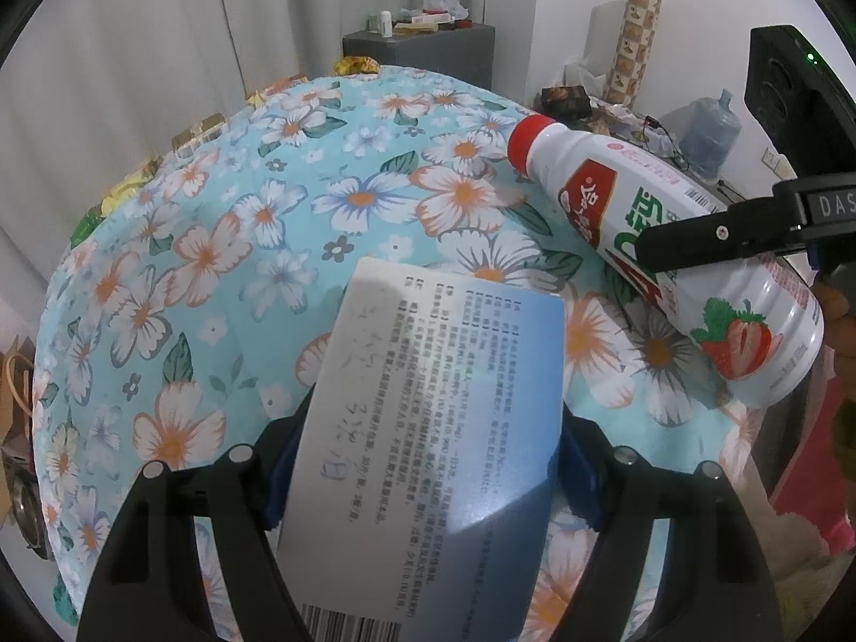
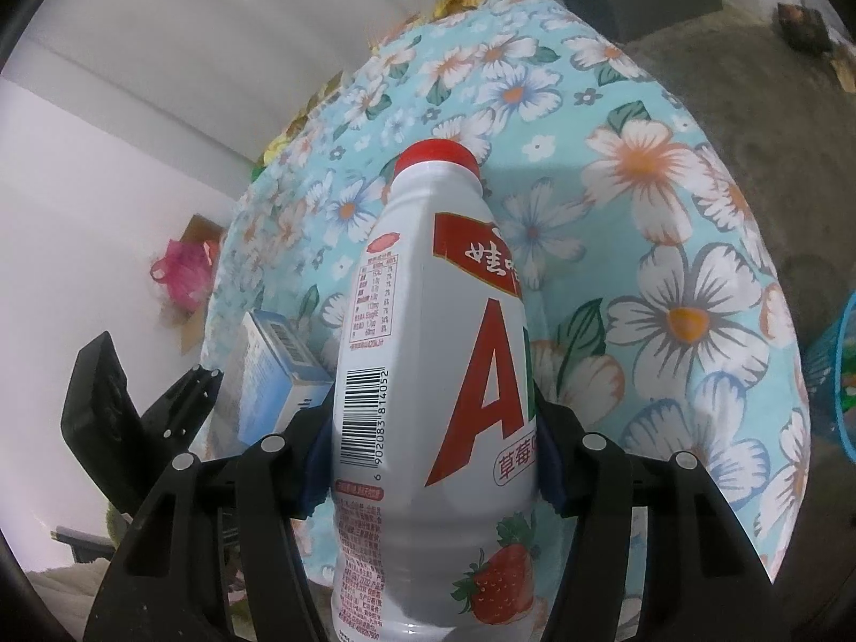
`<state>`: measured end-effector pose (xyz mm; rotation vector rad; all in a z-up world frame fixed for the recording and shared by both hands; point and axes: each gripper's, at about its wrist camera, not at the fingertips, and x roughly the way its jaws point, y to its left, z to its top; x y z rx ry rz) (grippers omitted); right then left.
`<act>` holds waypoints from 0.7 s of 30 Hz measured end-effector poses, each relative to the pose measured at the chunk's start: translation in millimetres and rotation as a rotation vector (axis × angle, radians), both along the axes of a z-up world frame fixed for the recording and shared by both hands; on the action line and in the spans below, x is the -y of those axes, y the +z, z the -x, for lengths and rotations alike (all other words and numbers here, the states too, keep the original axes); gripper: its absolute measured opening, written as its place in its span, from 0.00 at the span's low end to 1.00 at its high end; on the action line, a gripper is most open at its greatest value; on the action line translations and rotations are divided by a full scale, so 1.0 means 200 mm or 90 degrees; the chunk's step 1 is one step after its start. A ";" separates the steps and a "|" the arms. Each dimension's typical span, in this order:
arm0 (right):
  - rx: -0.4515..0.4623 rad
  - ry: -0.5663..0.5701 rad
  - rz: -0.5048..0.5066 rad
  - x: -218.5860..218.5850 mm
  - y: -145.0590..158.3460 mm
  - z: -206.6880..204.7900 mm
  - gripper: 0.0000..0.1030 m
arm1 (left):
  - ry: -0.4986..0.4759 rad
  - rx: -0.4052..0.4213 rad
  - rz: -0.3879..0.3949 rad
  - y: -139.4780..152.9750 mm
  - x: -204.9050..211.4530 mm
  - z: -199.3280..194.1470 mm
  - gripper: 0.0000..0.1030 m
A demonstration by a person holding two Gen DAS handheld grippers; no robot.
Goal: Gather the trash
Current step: 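Lift the box and the bottle off the bed with both tools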
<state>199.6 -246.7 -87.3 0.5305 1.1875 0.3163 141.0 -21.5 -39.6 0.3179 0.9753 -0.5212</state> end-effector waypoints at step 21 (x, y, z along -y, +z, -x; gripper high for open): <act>0.046 -0.070 -0.080 0.20 0.11 0.22 0.55 | -0.033 0.053 0.042 0.20 0.08 0.06 0.73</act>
